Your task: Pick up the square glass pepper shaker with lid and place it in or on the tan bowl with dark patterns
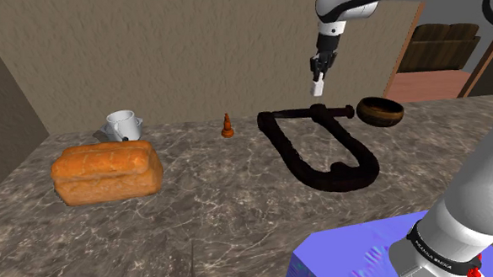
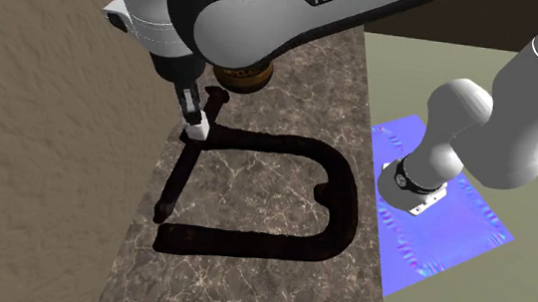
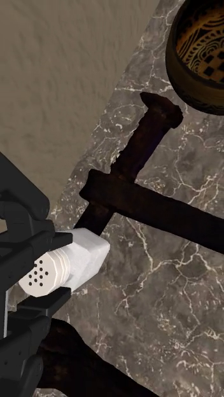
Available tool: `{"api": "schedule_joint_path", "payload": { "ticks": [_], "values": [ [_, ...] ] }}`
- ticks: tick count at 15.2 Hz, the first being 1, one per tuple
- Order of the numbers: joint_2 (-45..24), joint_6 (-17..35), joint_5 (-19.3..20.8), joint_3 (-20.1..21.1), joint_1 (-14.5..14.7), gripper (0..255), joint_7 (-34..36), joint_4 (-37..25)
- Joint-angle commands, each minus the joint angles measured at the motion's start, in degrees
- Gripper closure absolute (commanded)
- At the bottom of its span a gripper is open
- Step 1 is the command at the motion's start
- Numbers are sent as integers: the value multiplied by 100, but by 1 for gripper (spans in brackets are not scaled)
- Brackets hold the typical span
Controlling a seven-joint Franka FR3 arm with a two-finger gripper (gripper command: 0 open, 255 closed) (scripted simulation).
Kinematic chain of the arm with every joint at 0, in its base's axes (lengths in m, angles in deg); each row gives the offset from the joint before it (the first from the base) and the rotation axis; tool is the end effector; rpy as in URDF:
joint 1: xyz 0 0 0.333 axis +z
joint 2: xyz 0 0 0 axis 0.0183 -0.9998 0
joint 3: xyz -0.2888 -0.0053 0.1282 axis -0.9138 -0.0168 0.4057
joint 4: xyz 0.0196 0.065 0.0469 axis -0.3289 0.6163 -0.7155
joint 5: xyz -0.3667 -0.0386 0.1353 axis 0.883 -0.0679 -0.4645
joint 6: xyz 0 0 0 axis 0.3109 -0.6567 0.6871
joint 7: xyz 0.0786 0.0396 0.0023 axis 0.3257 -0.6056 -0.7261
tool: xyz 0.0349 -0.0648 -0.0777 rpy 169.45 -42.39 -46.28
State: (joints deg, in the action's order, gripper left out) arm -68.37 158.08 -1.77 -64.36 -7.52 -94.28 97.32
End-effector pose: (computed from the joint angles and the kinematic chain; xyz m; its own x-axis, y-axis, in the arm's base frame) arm 0.5496 -0.1923 0.5204 0.9981 -0.0185 0.0588 -0.0214 -0.9985 0.0501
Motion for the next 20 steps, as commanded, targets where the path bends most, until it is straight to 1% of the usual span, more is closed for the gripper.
{"api": "schedule_joint_path", "payload": {
  "ticks": [1, 2, 7, 11, 16, 20],
  "values": [
    [8, -150, 1, 5, 5, 255, 7, -140],
    [11, -188, 2, 5, 6, 255, 6, -175],
    [220, -226, 1, -299, -316, 255, -623, -25],
    [289, -284, -18, -561, -576, 255, -1151, -27],
    [242, -389, -86, -902, -909, 255, -1844, -183],
    [91, -501, -195, -1178, -1192, 255, -2424, -434]
  ]
}}
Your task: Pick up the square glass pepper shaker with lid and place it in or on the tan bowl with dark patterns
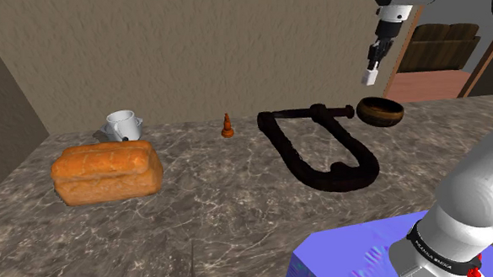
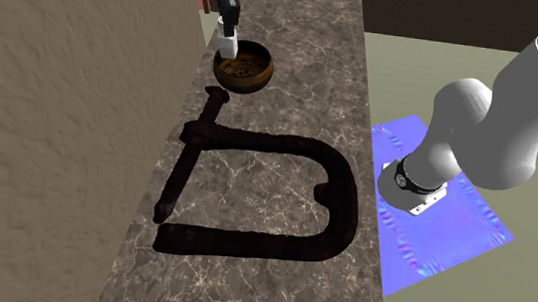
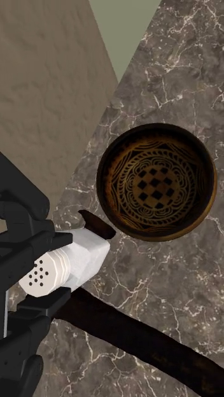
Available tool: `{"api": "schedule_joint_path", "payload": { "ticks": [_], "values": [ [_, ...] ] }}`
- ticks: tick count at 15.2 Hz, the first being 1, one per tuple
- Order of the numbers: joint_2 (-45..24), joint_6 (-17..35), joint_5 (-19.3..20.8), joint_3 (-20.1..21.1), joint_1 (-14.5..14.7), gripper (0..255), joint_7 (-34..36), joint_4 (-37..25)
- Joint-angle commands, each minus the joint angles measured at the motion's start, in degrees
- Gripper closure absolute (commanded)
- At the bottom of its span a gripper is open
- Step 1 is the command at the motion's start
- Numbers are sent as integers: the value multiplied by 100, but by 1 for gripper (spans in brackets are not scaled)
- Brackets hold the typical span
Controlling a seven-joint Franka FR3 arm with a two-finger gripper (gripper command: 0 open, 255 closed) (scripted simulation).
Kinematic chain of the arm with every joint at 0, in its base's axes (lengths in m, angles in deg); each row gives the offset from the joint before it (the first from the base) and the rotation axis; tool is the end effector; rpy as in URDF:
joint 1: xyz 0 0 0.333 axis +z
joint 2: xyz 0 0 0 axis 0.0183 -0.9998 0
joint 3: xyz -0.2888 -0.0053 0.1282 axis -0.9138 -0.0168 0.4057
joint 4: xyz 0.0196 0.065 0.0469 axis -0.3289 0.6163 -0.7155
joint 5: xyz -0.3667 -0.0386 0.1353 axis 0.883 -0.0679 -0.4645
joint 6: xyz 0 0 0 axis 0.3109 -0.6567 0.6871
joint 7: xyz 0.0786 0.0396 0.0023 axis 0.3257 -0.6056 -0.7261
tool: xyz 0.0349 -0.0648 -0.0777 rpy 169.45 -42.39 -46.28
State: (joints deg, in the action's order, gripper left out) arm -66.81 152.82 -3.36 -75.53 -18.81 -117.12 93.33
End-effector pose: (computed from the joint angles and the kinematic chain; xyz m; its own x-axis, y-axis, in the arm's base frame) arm 0.4299 -0.3815 0.5614 0.9981 -0.0201 0.0586 -0.0230 -0.9985 0.0493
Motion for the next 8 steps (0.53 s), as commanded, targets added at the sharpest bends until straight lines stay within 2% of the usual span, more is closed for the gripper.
{"api": "schedule_joint_path", "payload": {
  "ticks": [1, 8],
  "values": [
    [-119, -8, -73, -130, -136, 255, -288, -117],
    [-708, -319, -464, -587, -740, 255, -1372, -918]
  ]
}}
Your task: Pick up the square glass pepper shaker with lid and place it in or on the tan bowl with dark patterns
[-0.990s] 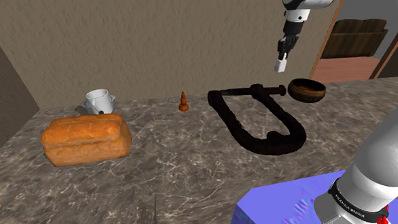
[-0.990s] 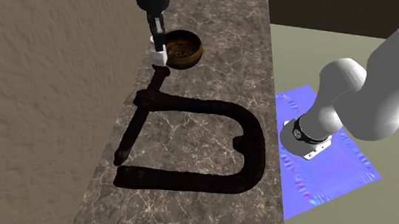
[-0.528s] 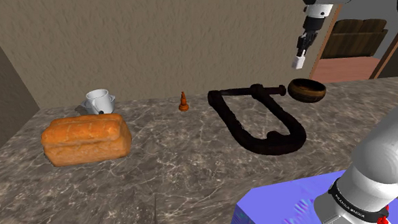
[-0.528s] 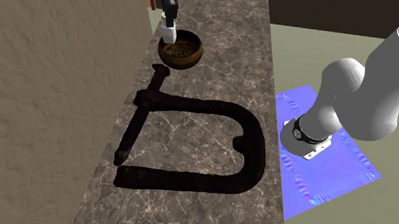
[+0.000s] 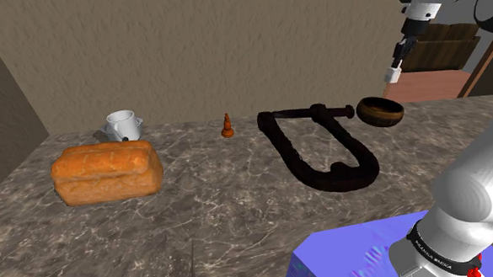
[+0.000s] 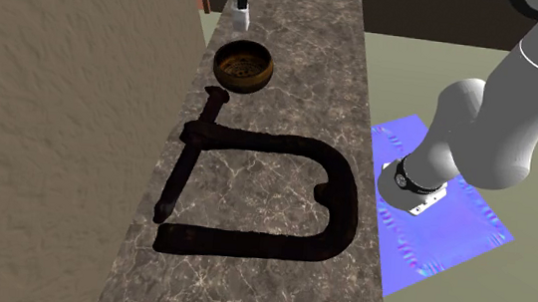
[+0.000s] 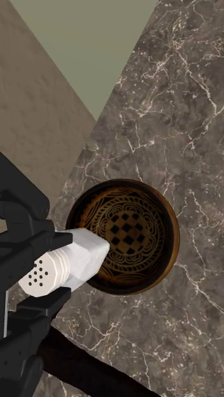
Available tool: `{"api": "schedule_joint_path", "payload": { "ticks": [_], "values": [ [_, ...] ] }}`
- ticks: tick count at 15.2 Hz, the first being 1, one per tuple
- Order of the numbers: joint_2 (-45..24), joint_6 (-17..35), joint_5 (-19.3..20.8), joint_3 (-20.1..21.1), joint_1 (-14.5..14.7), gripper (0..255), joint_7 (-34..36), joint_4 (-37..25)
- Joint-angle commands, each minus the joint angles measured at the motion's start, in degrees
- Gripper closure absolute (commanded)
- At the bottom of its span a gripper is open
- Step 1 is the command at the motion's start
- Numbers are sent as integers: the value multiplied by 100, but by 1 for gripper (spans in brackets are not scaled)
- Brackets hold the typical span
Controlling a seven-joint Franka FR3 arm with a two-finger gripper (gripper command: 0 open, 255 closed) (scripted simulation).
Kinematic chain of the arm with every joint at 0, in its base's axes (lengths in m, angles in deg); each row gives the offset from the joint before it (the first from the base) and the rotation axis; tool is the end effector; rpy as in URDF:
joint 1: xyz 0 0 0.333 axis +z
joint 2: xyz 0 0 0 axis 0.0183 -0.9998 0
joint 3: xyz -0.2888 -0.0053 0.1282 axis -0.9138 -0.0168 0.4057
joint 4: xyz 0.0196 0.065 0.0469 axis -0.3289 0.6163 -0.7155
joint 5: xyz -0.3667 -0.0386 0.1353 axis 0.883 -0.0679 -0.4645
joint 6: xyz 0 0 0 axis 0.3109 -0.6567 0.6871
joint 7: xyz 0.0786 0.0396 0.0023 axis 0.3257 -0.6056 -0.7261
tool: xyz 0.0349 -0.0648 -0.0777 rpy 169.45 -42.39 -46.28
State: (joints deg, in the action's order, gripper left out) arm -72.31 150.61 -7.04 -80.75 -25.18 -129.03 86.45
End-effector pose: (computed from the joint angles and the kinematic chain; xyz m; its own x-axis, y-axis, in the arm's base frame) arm 0.3740 -0.4693 0.5669 0.9981 -0.0214 0.0586 -0.0243 -0.9985 0.0494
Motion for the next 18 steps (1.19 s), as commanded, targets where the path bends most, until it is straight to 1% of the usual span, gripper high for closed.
{"api": "schedule_joint_path", "payload": {
  "ticks": [1, 18],
  "values": [
    [-149, -19, -91, -58, -102, 255, -181, -142],
    [-227, 1269, -163, -25, -77, 255, -251, 1080]
  ]
}}
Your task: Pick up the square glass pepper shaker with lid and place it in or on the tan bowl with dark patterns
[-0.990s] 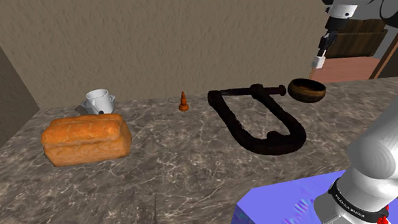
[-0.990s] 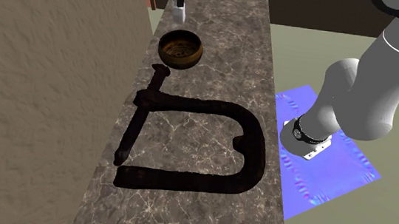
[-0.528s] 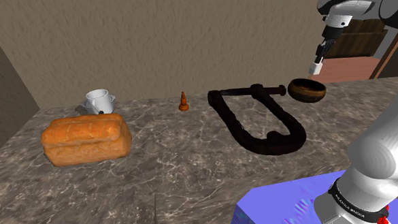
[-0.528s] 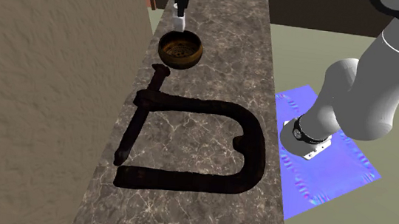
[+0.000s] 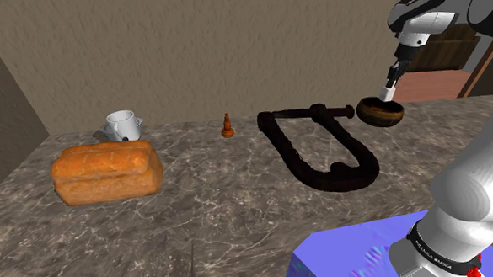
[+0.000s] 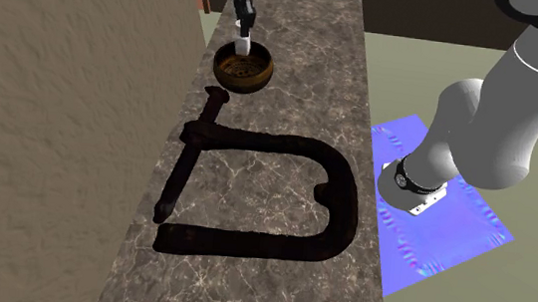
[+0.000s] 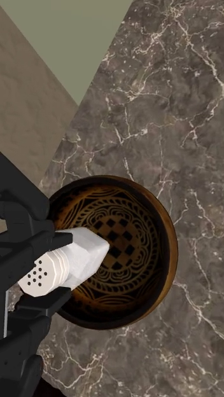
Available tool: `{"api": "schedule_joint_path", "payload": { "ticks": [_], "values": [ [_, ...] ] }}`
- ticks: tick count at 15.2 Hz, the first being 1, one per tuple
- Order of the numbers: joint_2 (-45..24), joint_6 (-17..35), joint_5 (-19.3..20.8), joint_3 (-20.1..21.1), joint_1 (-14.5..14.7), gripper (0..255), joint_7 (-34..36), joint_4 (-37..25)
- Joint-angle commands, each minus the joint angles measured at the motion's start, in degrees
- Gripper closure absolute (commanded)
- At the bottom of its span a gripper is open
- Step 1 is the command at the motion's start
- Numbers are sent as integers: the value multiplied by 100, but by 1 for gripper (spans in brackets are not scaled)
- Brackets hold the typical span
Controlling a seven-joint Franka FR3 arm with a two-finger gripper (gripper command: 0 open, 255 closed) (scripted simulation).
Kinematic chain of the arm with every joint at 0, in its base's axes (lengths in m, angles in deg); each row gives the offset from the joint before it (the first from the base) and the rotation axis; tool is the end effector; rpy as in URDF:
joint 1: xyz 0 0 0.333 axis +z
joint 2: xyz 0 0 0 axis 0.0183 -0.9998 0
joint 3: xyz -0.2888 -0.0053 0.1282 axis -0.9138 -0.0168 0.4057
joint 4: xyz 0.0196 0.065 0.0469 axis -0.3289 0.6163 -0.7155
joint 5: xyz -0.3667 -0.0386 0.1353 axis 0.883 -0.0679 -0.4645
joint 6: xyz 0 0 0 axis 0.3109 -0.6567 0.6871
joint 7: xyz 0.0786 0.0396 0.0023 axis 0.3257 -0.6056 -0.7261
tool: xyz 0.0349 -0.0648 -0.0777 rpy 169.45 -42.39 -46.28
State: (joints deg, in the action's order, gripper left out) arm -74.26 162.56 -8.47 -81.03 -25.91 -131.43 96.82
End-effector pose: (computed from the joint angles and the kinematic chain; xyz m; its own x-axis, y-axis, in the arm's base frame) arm 0.3683 -0.4813 0.4808 0.9982 -0.0182 0.0580 -0.0211 -0.9986 0.0493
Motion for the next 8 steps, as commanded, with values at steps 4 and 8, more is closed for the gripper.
{"api": "schedule_joint_path", "payload": {
  "ticks": [4, 8],
  "values": [
    [-73, 240, -48, 9, -6, 255, -32, 174],
    [-73, 240, -49, 9, -7, 255, -32, 174]
  ]
}}
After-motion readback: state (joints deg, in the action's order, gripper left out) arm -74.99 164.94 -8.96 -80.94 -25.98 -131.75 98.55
